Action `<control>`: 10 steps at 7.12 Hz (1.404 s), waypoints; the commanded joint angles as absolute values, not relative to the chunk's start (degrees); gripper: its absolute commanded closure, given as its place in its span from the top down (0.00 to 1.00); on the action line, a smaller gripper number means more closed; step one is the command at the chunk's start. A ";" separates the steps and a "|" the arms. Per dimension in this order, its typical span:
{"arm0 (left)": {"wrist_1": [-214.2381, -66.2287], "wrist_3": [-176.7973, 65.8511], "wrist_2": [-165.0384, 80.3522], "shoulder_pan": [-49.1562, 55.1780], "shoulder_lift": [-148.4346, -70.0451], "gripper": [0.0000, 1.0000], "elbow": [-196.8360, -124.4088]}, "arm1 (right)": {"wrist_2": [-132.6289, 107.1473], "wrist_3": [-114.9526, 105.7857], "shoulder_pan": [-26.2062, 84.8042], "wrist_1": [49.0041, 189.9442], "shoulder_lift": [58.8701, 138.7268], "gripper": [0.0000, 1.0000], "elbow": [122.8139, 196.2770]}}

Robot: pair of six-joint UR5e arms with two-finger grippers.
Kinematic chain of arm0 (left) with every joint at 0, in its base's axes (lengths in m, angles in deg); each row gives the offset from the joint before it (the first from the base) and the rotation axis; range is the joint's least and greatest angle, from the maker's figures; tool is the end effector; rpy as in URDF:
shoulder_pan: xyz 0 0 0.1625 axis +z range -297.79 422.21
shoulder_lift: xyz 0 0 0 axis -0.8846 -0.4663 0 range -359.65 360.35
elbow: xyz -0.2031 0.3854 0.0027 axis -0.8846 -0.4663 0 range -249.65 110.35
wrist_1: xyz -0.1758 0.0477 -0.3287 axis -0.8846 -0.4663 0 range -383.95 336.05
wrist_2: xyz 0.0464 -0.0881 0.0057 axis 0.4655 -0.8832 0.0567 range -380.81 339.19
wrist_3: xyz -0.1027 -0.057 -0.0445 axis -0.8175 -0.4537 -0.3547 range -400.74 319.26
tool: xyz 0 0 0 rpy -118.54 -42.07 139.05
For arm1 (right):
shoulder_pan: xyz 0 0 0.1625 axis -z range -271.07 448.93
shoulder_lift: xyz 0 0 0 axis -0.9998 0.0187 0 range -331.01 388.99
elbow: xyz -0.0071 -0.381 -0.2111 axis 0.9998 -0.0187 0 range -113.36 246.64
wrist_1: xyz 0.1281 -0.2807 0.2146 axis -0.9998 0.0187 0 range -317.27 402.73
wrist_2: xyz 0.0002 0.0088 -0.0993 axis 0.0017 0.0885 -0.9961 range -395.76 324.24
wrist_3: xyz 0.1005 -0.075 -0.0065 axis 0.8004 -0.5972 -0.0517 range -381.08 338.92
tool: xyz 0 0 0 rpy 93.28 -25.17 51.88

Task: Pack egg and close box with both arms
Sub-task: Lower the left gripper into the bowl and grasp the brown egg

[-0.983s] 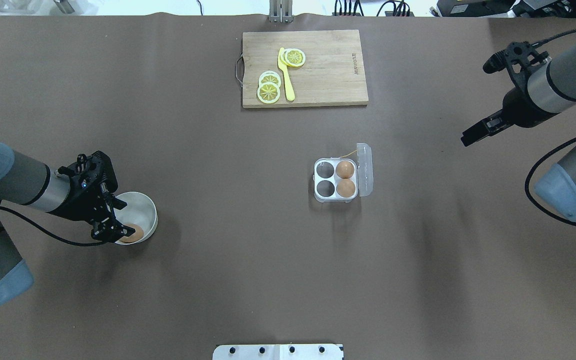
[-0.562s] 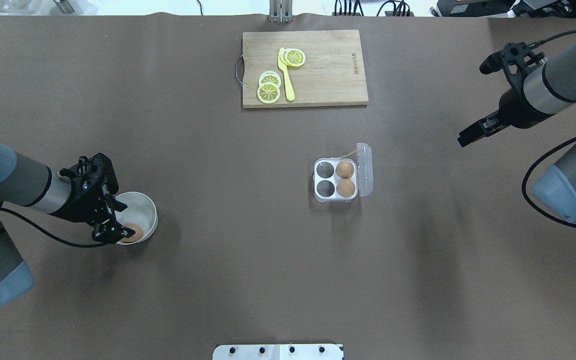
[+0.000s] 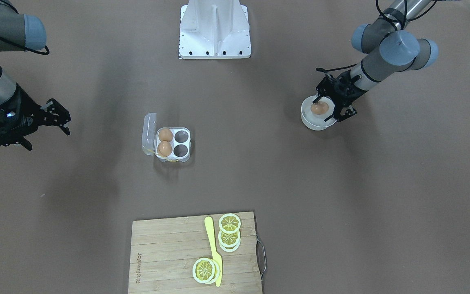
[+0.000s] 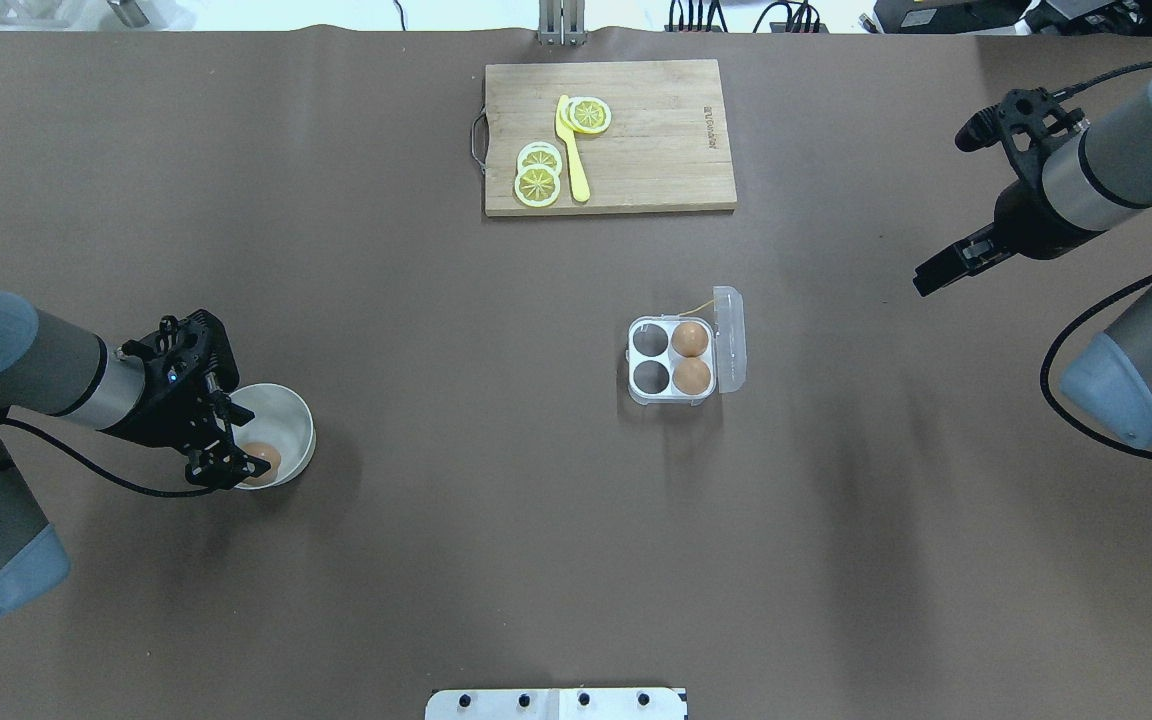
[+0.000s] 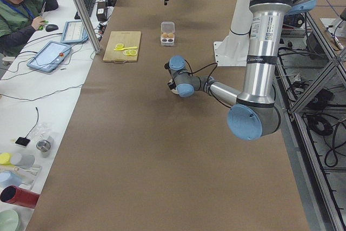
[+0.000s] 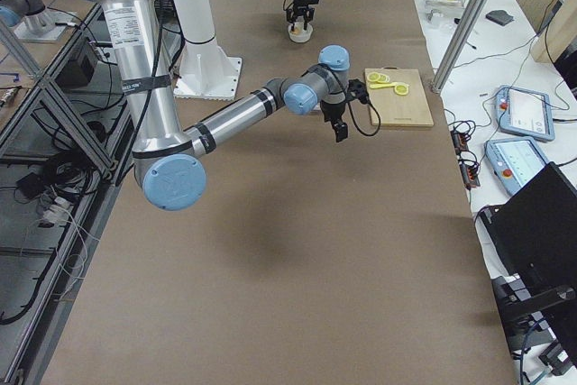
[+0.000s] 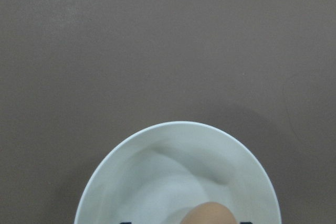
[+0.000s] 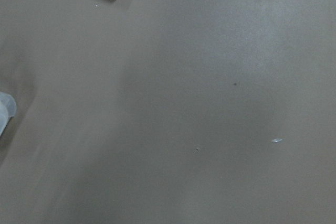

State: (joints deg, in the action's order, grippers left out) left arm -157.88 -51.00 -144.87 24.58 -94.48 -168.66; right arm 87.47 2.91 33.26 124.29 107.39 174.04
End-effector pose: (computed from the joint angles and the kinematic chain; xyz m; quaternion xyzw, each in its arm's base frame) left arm 0.3728 -0.3667 0.4837 0.2613 0.4592 0.4328 0.7304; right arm -0.2500 -0.4806 0.4416 0.1366 -0.3864 -0.1731 0.8956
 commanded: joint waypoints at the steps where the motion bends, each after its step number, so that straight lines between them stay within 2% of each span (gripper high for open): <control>1: -158.34 -51.20 -142.54 25.64 -94.48 0.69 -168.71 | 87.46 2.91 33.30 124.29 107.39 1.00 173.95; 2: -158.43 -51.29 -142.71 25.64 -94.48 0.58 -168.97 | 87.46 2.91 33.30 124.29 107.30 1.00 173.95; 3: -158.43 -51.29 -142.89 25.56 -94.48 0.53 -169.14 | 87.46 2.91 33.30 124.29 107.21 1.00 173.95; 9: -158.43 -51.20 -142.63 25.64 -93.95 0.54 -168.88 | 87.46 2.91 33.30 124.29 107.21 1.00 173.95; 10: -158.43 -51.20 -142.63 25.64 -93.95 0.50 -168.79 | 87.46 2.91 33.30 124.29 107.21 1.00 173.95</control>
State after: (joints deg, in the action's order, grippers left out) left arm -158.44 -51.20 -142.64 25.63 -93.94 -168.88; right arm 87.46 2.91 33.30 124.29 107.21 173.95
